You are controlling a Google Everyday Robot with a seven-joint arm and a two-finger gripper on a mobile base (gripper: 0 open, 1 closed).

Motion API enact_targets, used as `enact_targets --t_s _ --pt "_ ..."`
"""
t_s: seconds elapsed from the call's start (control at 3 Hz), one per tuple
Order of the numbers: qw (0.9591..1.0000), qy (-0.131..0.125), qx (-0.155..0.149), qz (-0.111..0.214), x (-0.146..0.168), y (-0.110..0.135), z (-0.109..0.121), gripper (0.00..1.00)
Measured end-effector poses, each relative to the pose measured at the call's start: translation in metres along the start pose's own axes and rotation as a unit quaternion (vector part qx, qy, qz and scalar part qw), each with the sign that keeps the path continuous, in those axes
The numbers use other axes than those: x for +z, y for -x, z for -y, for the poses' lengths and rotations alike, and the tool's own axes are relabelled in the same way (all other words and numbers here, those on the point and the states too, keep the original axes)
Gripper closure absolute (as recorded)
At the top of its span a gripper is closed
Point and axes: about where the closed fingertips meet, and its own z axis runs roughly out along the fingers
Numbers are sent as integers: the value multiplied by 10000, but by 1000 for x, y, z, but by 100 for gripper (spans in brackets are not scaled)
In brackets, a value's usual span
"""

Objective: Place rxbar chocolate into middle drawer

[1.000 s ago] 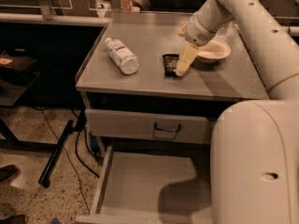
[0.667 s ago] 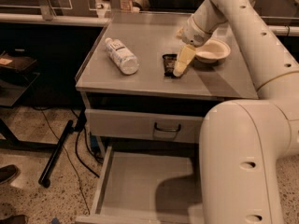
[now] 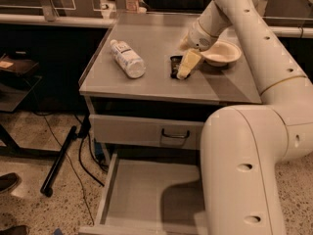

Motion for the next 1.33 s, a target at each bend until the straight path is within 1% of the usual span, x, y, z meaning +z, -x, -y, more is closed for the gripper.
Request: enact_targets --t_s 0.67,1.0,1.33 --pt "10000 0 0 0 0 0 0 73" --pt "10000 0 0 0 0 0 0 100" --pt "10000 -2 1 0 -4 2 0 100"
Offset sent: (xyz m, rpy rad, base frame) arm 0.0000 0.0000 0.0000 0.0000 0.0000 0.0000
